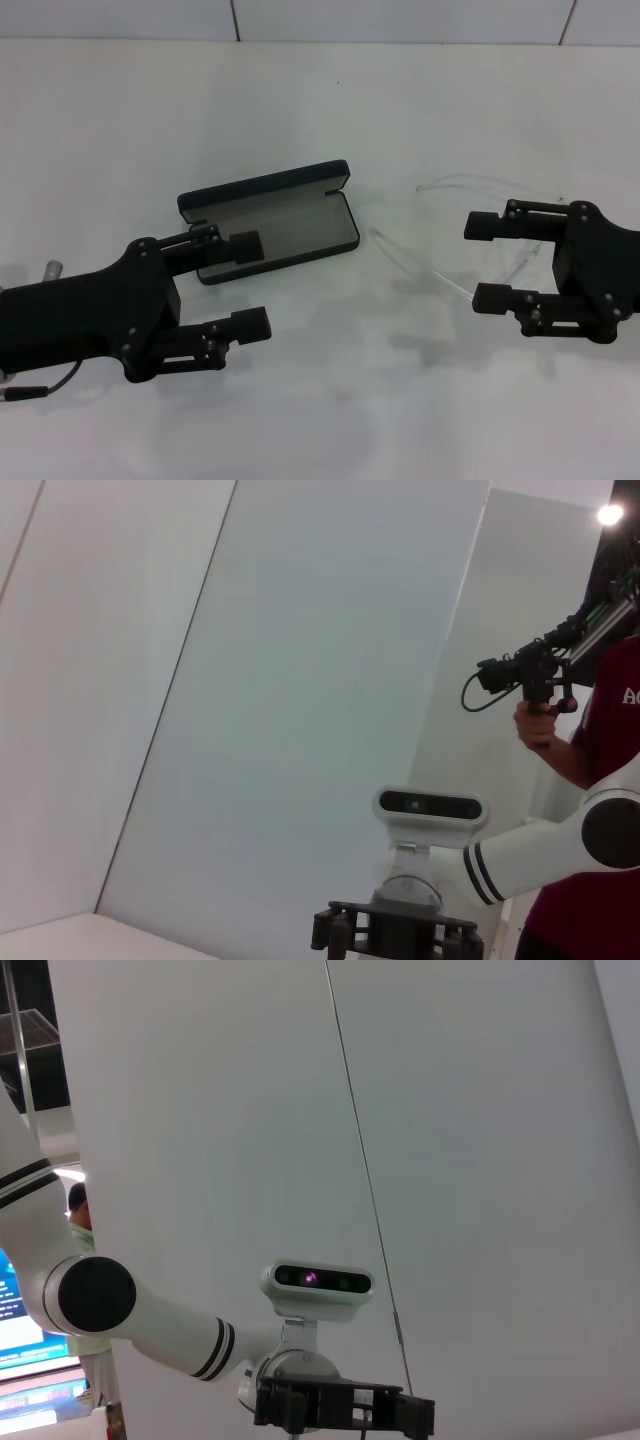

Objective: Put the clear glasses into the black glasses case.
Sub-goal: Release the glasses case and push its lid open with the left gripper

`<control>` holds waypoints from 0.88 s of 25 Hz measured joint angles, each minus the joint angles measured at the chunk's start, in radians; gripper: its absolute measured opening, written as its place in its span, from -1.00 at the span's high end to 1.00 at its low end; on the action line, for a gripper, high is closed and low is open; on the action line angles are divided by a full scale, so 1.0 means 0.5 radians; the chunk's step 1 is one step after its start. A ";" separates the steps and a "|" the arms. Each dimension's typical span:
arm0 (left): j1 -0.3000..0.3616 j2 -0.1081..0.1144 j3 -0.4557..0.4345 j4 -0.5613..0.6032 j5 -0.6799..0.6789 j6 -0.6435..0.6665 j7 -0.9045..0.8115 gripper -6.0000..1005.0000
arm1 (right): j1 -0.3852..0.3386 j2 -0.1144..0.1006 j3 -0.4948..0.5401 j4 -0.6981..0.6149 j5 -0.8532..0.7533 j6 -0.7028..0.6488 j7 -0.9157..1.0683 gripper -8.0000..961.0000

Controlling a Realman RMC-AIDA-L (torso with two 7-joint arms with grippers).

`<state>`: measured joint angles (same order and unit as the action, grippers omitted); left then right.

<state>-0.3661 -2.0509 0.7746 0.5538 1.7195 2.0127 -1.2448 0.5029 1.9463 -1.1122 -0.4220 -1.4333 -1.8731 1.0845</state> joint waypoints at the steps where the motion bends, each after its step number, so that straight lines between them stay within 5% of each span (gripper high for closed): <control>1: 0.001 0.000 0.000 0.000 0.000 0.000 0.000 -0.59 | -0.001 0.000 0.000 0.000 0.000 0.000 0.000 -0.41; 15: -0.012 0.002 -0.063 0.055 -0.035 -0.016 -0.185 -0.59 | -0.052 -0.002 0.033 -0.004 0.001 0.090 -0.009 -0.41; 22: -0.145 -0.027 -0.131 0.613 0.028 -0.261 -0.892 -0.59 | -0.230 -0.017 0.484 0.005 -0.001 0.220 -0.009 -0.41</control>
<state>-0.4388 -2.0646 0.7093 0.8605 1.7333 1.8821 -1.6908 0.3881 1.9377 -0.8702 -0.4198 -1.4336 -1.7630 1.0801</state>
